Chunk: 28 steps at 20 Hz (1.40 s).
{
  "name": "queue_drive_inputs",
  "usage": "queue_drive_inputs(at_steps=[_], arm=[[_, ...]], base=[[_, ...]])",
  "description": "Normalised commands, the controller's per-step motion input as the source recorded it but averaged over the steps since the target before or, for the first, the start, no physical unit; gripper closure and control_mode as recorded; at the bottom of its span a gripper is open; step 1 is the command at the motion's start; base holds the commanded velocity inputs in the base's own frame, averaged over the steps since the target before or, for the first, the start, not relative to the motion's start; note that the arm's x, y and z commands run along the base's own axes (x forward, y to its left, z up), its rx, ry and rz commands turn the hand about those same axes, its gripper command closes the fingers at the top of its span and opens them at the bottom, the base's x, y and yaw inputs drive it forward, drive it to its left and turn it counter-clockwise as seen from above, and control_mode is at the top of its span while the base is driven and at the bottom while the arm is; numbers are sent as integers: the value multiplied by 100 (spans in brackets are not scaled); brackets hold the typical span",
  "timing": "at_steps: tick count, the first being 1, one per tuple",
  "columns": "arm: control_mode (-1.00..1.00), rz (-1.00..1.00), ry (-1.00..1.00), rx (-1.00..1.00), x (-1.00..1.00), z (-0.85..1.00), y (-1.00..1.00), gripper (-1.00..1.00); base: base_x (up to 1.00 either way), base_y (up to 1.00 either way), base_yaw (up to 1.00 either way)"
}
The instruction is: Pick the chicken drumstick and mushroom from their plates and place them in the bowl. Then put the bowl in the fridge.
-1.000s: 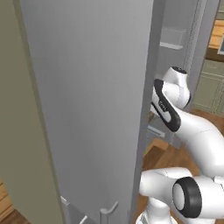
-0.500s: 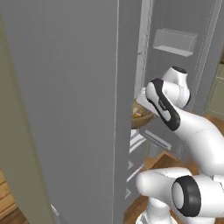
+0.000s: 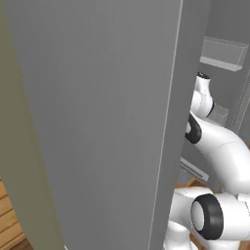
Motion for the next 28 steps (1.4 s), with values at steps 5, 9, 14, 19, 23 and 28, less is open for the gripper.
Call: queue_drive_inputs(at_steps=[5,9,14,19,23,28], arm=[[-100,0,-7,0,-14,0,68,100],[-100,0,-19,0,-68,8,19,100],[-100,0,-22,-1,-11,15,40,100],[-100,0,-20,0,12,-3,22,100],[-100,0,-3,0,12,-39,18,100],[-100,0,-14,2,40,-18,45,100]], base=[[0,0,0],[0,0,0],[0,0,0],[0,0,0],[0,0,0],[0,0,0]])
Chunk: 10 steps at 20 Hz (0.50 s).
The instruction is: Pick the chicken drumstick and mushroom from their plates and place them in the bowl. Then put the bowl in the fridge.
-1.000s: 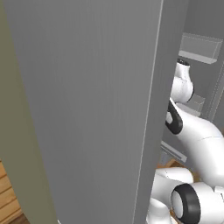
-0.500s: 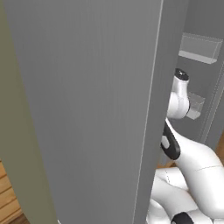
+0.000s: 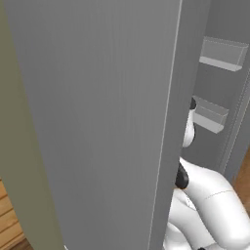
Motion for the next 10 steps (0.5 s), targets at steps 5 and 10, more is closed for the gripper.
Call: queue_drive_inputs(at_steps=[5,10], arm=[[-100,-3,-18,1,65,-9,58,100],[-100,-6,0,0,91,-13,45,100]], base=[[0,0,0],[0,0,0]])
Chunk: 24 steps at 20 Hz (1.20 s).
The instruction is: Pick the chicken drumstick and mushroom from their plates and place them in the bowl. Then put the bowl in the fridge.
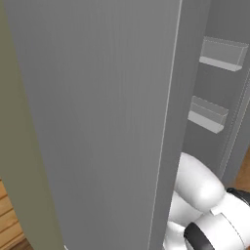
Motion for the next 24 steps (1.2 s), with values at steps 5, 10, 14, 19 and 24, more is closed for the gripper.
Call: queue_drive_inputs(at_steps=[5,10,14,19,24], arm=[[-100,-1,2,0,39,-11,8,100],[-100,-10,1,0,37,0,17,-100],[-100,0,0,0,-10,8,0,-100],[-100,-3,-10,1,-44,82,-3,-100],[-100,-7,-17,1,-70,100,-3,-100]], base=[[0,0,0],[0,0,0],[0,0,0],[0,0,0],[0,0,0]])
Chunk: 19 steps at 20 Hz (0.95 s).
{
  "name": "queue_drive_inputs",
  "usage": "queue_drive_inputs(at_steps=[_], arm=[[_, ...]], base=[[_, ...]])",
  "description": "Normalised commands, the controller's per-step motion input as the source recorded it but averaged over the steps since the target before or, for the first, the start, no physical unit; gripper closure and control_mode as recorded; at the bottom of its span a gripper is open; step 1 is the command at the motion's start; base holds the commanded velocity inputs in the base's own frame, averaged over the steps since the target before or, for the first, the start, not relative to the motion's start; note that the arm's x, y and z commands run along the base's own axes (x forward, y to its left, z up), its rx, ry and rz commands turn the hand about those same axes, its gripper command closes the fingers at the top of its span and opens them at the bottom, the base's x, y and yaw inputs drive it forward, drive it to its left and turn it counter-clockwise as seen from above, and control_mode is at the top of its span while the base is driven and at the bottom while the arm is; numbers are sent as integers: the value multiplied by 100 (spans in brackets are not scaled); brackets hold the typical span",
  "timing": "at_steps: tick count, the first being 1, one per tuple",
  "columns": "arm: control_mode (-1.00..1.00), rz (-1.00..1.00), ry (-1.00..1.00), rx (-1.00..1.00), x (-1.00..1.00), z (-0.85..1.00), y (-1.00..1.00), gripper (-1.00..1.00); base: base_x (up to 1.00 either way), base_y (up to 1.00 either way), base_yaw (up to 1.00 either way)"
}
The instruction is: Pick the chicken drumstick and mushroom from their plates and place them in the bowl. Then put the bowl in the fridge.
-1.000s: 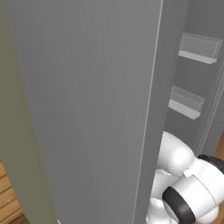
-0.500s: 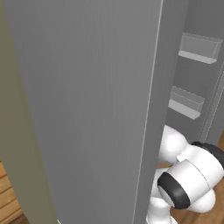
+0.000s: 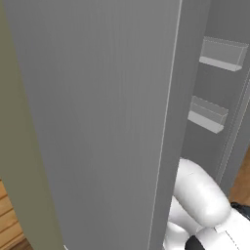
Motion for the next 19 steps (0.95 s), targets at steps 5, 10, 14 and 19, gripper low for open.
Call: queue_drive_inputs(at_steps=[5,10,14,19], arm=[[-100,-7,-8,12,-100,100,-33,-100],[-100,0,0,21,-100,100,-57,-100],[-100,2,-8,23,-100,79,-76,-100],[-100,0,3,5,8,1,-4,-100]], base=[[0,0,0],[0,0,0],[0,0,0],[0,0,0]])
